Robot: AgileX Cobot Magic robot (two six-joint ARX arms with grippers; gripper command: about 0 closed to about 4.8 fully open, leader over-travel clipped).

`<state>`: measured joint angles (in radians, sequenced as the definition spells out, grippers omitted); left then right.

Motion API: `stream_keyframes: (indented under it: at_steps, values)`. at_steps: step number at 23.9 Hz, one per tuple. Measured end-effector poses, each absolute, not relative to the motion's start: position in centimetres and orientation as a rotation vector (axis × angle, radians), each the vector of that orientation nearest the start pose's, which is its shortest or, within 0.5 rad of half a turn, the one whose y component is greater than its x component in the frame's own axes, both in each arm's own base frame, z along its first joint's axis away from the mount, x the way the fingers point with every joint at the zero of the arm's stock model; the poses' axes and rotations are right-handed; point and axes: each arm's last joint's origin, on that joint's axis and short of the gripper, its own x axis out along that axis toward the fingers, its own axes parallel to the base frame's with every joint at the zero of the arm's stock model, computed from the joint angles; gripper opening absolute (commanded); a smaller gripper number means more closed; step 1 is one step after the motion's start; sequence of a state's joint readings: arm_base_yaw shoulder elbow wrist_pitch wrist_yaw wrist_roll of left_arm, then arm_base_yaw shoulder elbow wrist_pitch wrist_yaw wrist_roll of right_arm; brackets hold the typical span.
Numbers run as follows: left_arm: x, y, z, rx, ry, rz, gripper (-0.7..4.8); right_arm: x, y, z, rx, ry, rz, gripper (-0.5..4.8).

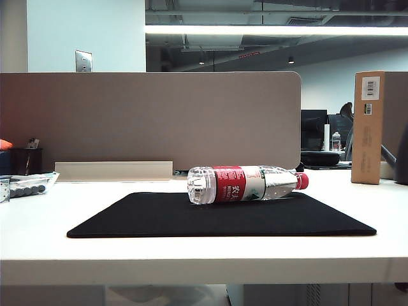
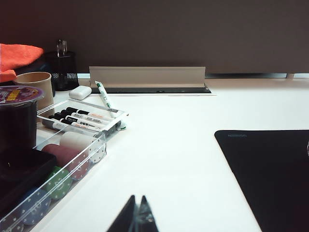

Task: Stand the plastic bottle up on the black mouse pad.

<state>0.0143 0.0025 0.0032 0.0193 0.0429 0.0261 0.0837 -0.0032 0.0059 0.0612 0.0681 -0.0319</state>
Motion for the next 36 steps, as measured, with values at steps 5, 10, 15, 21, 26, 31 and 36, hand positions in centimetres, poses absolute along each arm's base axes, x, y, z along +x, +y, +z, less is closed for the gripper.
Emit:
stream_keyframes:
  at_steps: [5, 10, 15, 21, 26, 31, 36]
  values:
    - [9.8, 0.0, 16.6, 0.027, -0.020, -0.028, 0.01, 9.7, 0.6, 17.2, -0.027, -0.070, 0.015, -0.05]
    - [9.8, 0.0, 16.6, 0.027, -0.020, -0.028, 0.01, 9.7, 0.6, 17.2, -0.026, -0.071, 0.015, -0.05]
    - [9.8, 0.0, 16.7, 0.027, -0.031, -0.029, 0.01, 9.7, 0.6, 17.2, -0.027, -0.070, 0.015, -0.05]
    - [9.8, 0.0, 16.7, -0.003, -0.029, -0.045, 0.01, 9.8, 1.8, 16.8, -0.028, -0.028, 0.129, -0.05]
    - [9.7, -0.2, 16.6, -0.080, -0.014, -0.111, 0.03, 9.6, 3.9, 16.2, -0.043, 0.039, 0.339, -0.05]
    - [9.7, -0.5, 16.9, -0.164, -0.033, -0.219, 0.01, 9.4, 4.5, 16.1, -0.048, 0.050, 0.397, -0.05]
    - [9.5, -0.7, 17.7, -0.253, -0.057, -0.272, -0.05, 9.7, 4.6, 15.4, -0.068, 0.128, 0.394, -0.05]
